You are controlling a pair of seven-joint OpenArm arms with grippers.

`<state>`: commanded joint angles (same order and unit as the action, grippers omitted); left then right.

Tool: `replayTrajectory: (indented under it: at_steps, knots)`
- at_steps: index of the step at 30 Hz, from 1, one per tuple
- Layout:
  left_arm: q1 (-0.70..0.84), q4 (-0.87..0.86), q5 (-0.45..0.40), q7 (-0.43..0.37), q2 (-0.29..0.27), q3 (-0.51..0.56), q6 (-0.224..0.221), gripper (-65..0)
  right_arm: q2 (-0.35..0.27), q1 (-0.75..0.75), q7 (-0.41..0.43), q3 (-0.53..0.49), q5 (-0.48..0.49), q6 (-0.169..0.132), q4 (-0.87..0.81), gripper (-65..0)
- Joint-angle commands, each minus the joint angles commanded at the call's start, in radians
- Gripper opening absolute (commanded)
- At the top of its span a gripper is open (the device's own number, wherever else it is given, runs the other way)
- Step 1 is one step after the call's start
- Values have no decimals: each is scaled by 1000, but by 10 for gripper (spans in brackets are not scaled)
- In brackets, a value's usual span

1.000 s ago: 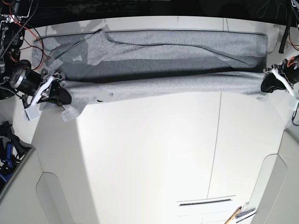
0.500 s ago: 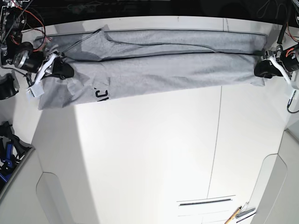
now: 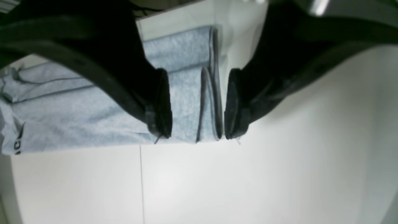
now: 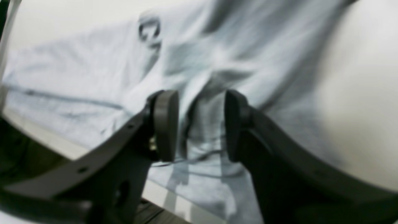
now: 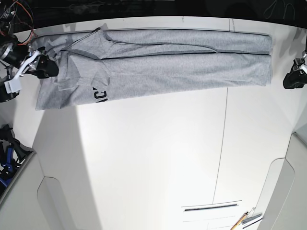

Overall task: Fold the T-shirt properly
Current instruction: 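Release the hem and grasp the folded strip's ends with both grippers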

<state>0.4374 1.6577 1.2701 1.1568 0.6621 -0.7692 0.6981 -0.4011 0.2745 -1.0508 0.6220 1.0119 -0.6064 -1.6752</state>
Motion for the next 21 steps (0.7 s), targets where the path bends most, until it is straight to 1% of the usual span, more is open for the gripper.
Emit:
replayTrajectory:
  at_steps: [3, 5, 6, 7, 9, 12, 14, 16, 18, 19, 21]
  knots:
    - [50, 0, 32, 0, 0, -35, 0, -331, 0, 0, -1, 60, 22, 0, -52, -406]
    - [77, 0, 39, 0, -3, -36, 0, -329, 0, -2, -1, 65, 32, -1, -83, -416]
    - [86, 0, 47, 0, -8, -36, 0, -329, 3, -2, 0, 63, 36, -1, -93, -445]
    - [96, 0, 53, 0, -18, -36, 0, -329, 8, -2, 0, 63, 44, -1, -101, -498]
    - [103, 0, 54, 0, -40, -36, 0, -329, 32, -2, 0, 63, 47, -1, -107, -650]
    - [109, 0, 57, 0, -70, -36, 0, -329, 84, -2, 3, 63, 47, -5, -106, -650]
    - [112, 0, 58, 0, -92, -36, 0, -329, 109, -2, 3, 53, 40, -5, -104, -650]
    - [114, 0, 68, 0, -114, -36, 0, -329, 119, -2, 4, 32, 35, -5, -99, -650]
    - [114, 0, 74, -1, -128, -36, 0, -329, 118, -2, 9, 0, 2, -4, -99, -650]
    - [114, 0, 63, -3, -137, -36, 0, -327, 118, -2, 21, -19, -25, -4, -99, -650]
    - [114, -2, 9, -19, -154, -35, 0, -271, 118, -2, 52, -69, -78, -4, -98, -650]
